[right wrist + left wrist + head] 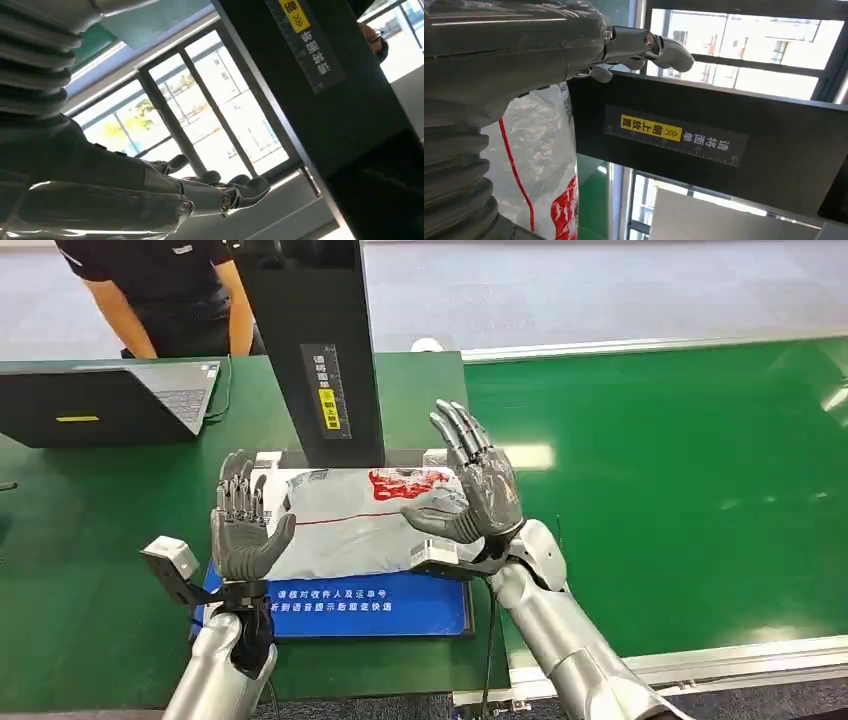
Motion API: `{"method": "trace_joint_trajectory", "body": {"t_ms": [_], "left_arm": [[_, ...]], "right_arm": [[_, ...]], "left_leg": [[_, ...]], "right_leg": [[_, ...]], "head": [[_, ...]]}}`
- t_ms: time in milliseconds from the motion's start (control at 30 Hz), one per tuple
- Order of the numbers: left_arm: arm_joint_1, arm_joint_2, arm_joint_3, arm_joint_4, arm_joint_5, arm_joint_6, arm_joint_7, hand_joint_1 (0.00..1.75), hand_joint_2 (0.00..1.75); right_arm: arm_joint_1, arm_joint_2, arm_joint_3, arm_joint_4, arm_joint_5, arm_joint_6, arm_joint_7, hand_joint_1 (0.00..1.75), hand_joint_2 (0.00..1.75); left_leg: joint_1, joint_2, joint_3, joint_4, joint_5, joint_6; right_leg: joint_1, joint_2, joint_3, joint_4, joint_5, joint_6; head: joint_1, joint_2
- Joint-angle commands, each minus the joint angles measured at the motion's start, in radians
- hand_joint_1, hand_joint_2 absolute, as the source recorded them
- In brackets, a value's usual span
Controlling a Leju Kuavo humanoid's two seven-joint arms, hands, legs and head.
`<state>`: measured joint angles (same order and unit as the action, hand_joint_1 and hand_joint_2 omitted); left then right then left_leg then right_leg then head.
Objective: Moved the parcel from conveyor to table for the left to box.
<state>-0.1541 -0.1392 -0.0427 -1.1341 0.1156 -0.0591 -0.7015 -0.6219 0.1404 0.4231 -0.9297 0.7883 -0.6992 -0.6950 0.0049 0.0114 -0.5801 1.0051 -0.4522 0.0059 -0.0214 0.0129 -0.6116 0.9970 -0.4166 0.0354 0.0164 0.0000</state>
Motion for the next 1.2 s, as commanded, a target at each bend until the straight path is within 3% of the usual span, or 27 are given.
{"method": "trace_joint_trajectory", "body": {"t_ms": [33,100,167,367,433,567,800,833,867,967,1100,1167,1200], "left_arm": [[0.026,0.043,0.004,0.018,0.009,0.011,0.003,0.0,1.75],[0.054,0.049,0.013,0.003,0.001,-0.004,0.003,0.0,1.75],[0.065,0.061,0.001,0.013,-0.041,-0.025,0.003,0.0,1.75],[0.065,0.06,-0.008,0.025,-0.124,-0.032,0.003,0.0,1.75],[0.066,0.067,-0.024,0.017,-0.165,-0.017,0.003,0.0,1.75],[0.066,0.073,-0.106,-0.013,-0.459,0.207,0.035,0.0,1.75],[0.05,0.062,-0.219,-0.032,-0.778,0.416,0.125,0.0,1.75],[0.041,0.06,-0.233,-0.026,-0.83,0.447,0.153,0.0,1.75],[0.012,0.078,-0.275,0.016,-1.049,0.53,0.289,0.0,1.75],[-0.045,0.065,-0.309,0.102,-1.172,0.43,0.436,0.0,1.75],[-0.089,0.047,-0.299,0.193,-1.209,0.357,0.529,0.0,1.75],[-0.116,0.017,-0.214,0.277,-1.197,0.287,0.693,0.0,1.75],[-0.116,0.025,-0.211,0.28,-1.196,0.287,0.687,0.0,1.75]], "right_arm": [[0.108,-0.12,0.062,-0.261,-0.542,0.164,-0.003,0.0,1.75],[0.205,-0.162,-0.04,-0.411,-0.679,0.293,0.056,0.0,1.75],[0.295,-0.19,-0.167,-0.447,-0.827,0.492,0.134,0.0,1.75],[0.442,-0.129,-0.441,-0.36,-0.831,0.735,0.146,0.0,1.75],[0.469,-0.116,-0.458,-0.37,-0.827,0.757,0.17,0.0,1.75],[0.54,-0.075,-0.515,-0.417,-0.776,0.793,0.211,0.0,1.75],[0.543,-0.031,-0.524,-0.398,-0.71,0.817,0.237,0.0,1.75],[0.536,-0.027,-0.522,-0.392,-0.699,0.819,0.239,0.0,1.75],[0.53,-0.02,-0.524,-0.387,-0.687,0.82,0.24,0.0,1.75],[0.514,-0.015,-0.519,-0.374,-0.64,0.792,0.248,0.0,1.75],[0.51,-0.005,-0.525,-0.372,-0.614,0.781,0.251,0.0,1.75],[0.521,0.01,-0.541,-0.389,-0.593,0.768,0.256,0.0,1.75],[0.524,0.011,-0.543,-0.39,-0.593,0.768,0.256,0.0,1.75]], "left_leg": [[0.0,-0.002,0.002,-0.002,0.0,-0.001],[0.001,-0.007,0.002,-0.002,0.0,-0.001],[0.001,-0.007,0.003,-0.002,0.0,0.0],[0.001,-0.007,0.001,-0.002,-0.001,0.0],[0.0,-0.006,-0.001,-0.001,-0.001,0.0],[0.001,-0.005,-0.001,-0.001,-0.001,0.0],[0.0,-0.004,-0.001,0.0,-0.002,0.0],[0.0,-0.004,0.0,-0.001,-0.002,-0.001],[0.0,-0.003,-0.001,0.0,-0.001,0.0],[0.0,-0.005,0.0,-0.001,-0.001,-0.001],[0.0,-0.004,0.001,-0.002,0.0,0.0],[0.0,-0.002,0.001,-0.002,-0.001,-0.001],[0.0,-0.003,0.0,-0.002,-0.001,0.0]], "right_leg": [[0.001,-0.002,0.002,-0.001,-0.001,-0.002],[0.001,-0.007,0.004,-0.002,-0.002,-0.002],[0.001,-0.007,0.004,-0.002,-0.002,-0.002],[0.001,-0.008,0.003,-0.003,-0.002,-0.001],[0.001,-0.006,0.002,-0.002,-0.002,-0.001],[0.001,-0.005,0.0,-0.002,-0.002,-0.002],[0.001,-0.004,-0.001,-0.001,-0.001,-0.002],[0.001,-0.004,0.001,-0.001,-0.001,-0.003],[0.001,-0.003,-0.001,-0.001,-0.001,-0.002],[0.001,-0.005,0.0,-0.001,-0.001,-0.003],[0.0,-0.005,0.001,-0.002,0.0,-0.003],[0.0,-0.003,0.001,-0.002,0.0,-0.003],[0.0,-0.003,0.001,-0.002,0.0,-0.002]], "head": [[0.0,0.0],[0.0,0.0],[0.0,0.0],[0.0,0.0],[0.0,0.0],[0.0,0.0],[0.0,0.0],[0.0,0.0],[0.0,0.0],[0.0,0.0],[0.0,0.0],[0.0,0.0],[0.0,0.0]]}}
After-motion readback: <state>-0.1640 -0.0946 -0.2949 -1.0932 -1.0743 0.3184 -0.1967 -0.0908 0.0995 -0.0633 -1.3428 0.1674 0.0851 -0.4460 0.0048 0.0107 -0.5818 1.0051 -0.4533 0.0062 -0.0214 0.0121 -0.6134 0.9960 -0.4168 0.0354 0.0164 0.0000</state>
